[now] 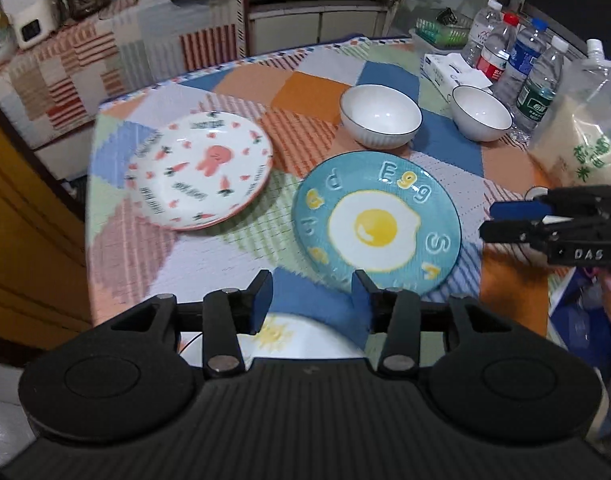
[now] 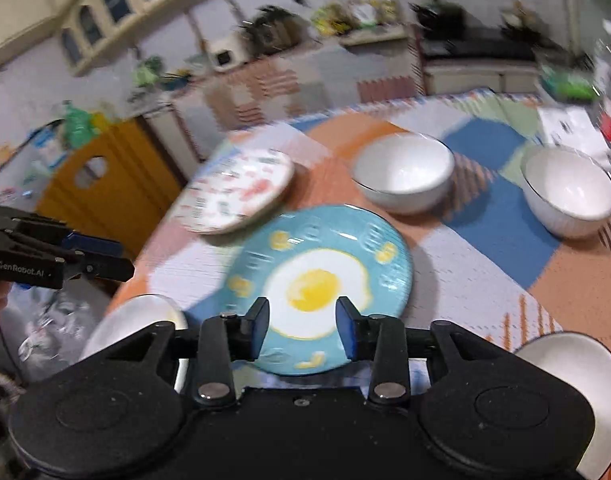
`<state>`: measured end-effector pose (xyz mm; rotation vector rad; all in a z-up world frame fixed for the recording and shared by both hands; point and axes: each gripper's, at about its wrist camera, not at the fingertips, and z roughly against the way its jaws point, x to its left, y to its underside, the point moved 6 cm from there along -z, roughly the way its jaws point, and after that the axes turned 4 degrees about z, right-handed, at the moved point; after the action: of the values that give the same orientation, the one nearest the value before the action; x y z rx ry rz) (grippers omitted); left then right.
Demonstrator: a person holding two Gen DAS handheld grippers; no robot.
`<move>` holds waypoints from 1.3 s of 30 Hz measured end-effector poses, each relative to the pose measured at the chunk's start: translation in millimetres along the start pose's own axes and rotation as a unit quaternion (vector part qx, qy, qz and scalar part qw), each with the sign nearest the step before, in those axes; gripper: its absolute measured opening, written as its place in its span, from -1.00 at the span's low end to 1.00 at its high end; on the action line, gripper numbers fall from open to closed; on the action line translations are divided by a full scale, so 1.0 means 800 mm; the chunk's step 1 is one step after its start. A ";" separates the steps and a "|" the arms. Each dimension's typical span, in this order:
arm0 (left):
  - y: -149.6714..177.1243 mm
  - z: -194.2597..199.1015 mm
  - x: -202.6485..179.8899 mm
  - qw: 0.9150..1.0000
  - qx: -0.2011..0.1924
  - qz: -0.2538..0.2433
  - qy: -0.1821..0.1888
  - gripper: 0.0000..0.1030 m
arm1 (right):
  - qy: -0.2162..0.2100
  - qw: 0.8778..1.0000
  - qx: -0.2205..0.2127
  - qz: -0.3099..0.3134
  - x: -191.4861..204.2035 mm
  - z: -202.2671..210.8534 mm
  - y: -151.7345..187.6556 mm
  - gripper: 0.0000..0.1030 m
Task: Organize plates and bowls
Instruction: 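Grasp the rim of the white sun plate with both grippers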
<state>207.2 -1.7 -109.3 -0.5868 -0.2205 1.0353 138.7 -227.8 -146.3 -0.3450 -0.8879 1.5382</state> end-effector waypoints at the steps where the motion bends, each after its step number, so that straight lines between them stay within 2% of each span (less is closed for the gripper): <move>1: 0.004 0.011 0.006 1.000 -0.001 0.008 -0.002 -0.11 | -0.010 1.000 -0.004 0.008 0.008 0.005 -0.001 -0.17; 3: 0.014 0.036 0.014 1.000 0.006 0.016 0.012 -0.01 | -0.037 0.999 -0.014 0.022 0.029 0.017 -0.002 -0.17; 6: 0.028 0.071 0.025 1.000 0.010 0.013 0.004 0.12 | -0.064 0.996 -0.023 0.052 0.063 0.032 -0.004 -0.17; 8: 0.038 0.088 0.032 1.000 0.017 0.014 0.010 0.29 | -0.079 0.994 -0.021 0.072 0.084 0.037 -0.002 -0.17; 10: 0.050 0.094 0.038 1.000 0.025 0.010 0.005 0.39 | -0.094 0.992 -0.016 0.088 0.102 0.037 0.002 -0.15; 15: 0.082 0.085 0.056 0.999 0.043 -0.006 -0.021 0.55 | -0.127 0.984 -0.015 0.123 0.140 0.019 0.022 0.23; 17: 0.092 0.075 0.068 0.998 0.032 -0.012 -0.044 0.55 | -0.136 0.980 -0.014 0.143 0.150 0.007 0.034 0.34; 19: 0.098 0.068 0.080 0.997 -0.002 -0.014 -0.071 0.56 | -0.140 0.978 0.001 0.155 0.155 -0.009 0.047 0.35; 21: 0.102 0.057 0.088 0.998 -0.015 -0.021 -0.058 0.61 | -0.140 0.979 0.027 0.149 0.153 -0.033 0.060 0.35; 24: 0.107 0.032 0.104 0.999 0.002 -0.014 -0.045 0.61 | -0.121 0.982 0.067 0.126 0.145 -0.065 0.077 0.35; 26: 0.113 0.012 0.115 0.999 0.030 -0.002 -0.028 0.61 | -0.118 0.983 0.090 0.109 0.143 -0.080 0.086 0.35; 31: 0.134 -0.026 0.145 0.995 0.084 0.045 0.006 0.60 | -0.136 0.979 0.131 0.077 0.147 -0.097 0.105 0.34; 34: 0.149 -0.039 0.159 0.991 0.106 0.075 0.020 0.50 | -0.156 0.976 0.145 0.042 0.150 -0.103 0.112 0.34; 37: 0.160 -0.045 0.162 0.990 0.119 0.077 0.022 0.18 | -0.150 0.978 0.145 0.003 0.147 -0.107 0.115 0.32; 39: 0.163 -0.047 0.162 0.989 0.124 0.081 0.023 0.04 | -0.147 0.979 0.144 -0.007 0.147 -0.110 0.117 0.19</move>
<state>192.3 145.3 -225.6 -0.4078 -0.0011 1.1849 109.7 -82.1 -237.1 0.1012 -0.8741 1.7034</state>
